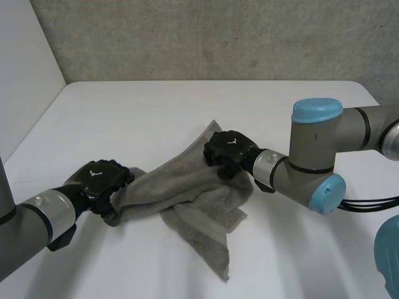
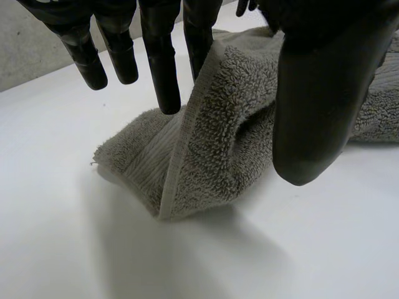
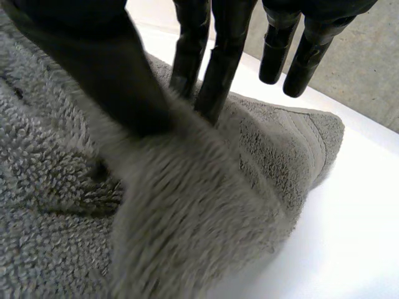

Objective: Fold the towel.

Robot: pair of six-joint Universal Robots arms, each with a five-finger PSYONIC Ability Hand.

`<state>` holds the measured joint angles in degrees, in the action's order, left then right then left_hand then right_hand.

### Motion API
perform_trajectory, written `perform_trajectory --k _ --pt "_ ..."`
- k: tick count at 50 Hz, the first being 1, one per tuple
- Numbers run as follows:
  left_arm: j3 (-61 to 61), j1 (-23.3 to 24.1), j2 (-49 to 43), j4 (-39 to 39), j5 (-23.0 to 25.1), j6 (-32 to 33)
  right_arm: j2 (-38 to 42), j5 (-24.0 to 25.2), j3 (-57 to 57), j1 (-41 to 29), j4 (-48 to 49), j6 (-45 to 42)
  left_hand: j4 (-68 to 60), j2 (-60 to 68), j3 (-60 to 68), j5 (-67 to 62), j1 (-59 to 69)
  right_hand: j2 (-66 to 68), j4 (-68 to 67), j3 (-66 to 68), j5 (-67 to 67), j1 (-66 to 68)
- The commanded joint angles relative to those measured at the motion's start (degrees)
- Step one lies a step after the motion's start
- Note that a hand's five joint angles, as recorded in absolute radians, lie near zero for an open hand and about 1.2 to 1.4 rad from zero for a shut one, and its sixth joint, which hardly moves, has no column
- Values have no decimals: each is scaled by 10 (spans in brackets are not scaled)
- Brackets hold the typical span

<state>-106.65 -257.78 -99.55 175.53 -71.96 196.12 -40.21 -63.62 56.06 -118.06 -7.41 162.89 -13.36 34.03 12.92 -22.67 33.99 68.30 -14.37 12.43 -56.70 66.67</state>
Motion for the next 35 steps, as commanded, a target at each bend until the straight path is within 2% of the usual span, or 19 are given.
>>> perform_trajectory --k 1,6,8,11,13,19,25,27,33,34,35 --pt "5 1 1 5 -1 -1 -23 -4 31 0 5 -9 34 -58 -29 44 -58 117 44 -24 -133 133" --pt "9 3 0 5 -2 -1 -75 -6 77 24 8 -35 34 -65 -29 51 -65 117 44 -24 -133 133" --pt "13 6 0 6 -2 -2 -135 -7 130 71 29 -41 34 -67 -29 53 -66 117 44 -24 -133 133" --pt "22 20 -2 6 -3 -2 -174 -11 163 92 48 -38 34 -72 -29 58 -71 117 44 -24 -133 133" --pt "26 31 -3 10 -4 -2 -247 -11 239 130 88 -41 34 -82 -29 68 -81 117 44 -24 -133 133" --pt "27 43 -7 15 -4 -3 -345 16 372 194 101 -54 34 -105 -29 92 -105 117 44 -24 -133 133" --pt "27 58 -16 21 -5 -3 -369 57 445 233 79 -107 34 -115 -29 102 -115 117 44 -24 -133 133" --pt "27 60 -18 22 -5 -3 -370 75 473 251 41 -159 34 -122 -29 109 -122 117 44 -24 -133 133" --pt "27 61 -20 25 -5 -3 -370 78 476 257 -40 -238 34 -122 -29 109 -122 117 44 -24 -133 133" --pt "27 64 -21 25 -5 -3 -370 77 470 259 -65 -265 34 -122 -29 109 -122 -126 44 -24 110 -109" --pt "29 67 -21 26 -5 -3 -371 75 461 261 -86 -289 34 -122 -29 109 -122 -431 44 -24 415 -415"
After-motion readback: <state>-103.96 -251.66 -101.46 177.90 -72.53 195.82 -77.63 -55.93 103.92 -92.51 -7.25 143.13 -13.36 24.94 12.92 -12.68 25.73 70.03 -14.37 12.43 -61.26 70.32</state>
